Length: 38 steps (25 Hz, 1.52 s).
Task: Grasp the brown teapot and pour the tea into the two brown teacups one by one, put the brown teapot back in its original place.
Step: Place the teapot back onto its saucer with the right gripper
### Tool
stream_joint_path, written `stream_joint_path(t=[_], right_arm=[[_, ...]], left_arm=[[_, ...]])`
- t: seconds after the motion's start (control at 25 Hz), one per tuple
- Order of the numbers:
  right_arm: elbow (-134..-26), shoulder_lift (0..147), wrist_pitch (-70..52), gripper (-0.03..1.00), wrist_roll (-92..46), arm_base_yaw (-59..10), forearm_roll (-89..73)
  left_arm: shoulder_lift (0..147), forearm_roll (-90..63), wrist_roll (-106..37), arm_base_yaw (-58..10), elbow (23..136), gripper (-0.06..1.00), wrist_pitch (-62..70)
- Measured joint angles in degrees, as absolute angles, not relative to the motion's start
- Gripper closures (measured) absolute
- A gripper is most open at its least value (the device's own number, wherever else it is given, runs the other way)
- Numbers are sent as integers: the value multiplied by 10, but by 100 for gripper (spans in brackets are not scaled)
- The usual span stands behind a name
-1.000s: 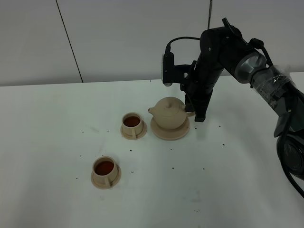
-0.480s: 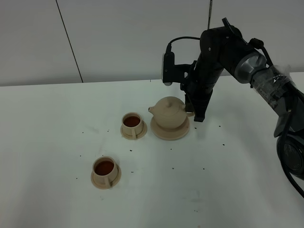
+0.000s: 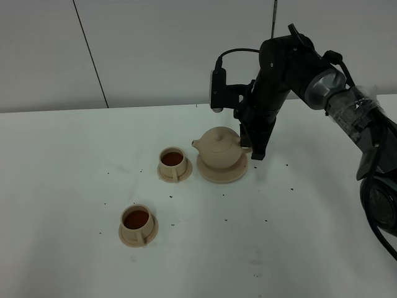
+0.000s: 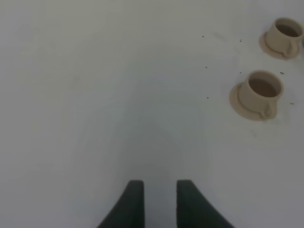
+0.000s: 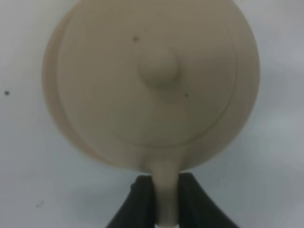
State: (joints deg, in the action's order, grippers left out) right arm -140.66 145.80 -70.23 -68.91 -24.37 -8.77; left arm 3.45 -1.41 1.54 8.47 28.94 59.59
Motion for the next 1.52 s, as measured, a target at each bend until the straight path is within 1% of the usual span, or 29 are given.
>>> stream_joint_path(t=[0.48, 0.76, 1.52], right_arm=[[-1394, 1448, -702, 87, -689, -244, -83], [-1343, 1434, -701, 87, -688, -249, -85], [-1343, 1427, -702, 87, -689, -250, -88]], left_arm=[[35, -14, 15, 85, 289, 70, 596], [35, -14, 15, 85, 289, 70, 596], [35, -14, 15, 85, 289, 70, 596]])
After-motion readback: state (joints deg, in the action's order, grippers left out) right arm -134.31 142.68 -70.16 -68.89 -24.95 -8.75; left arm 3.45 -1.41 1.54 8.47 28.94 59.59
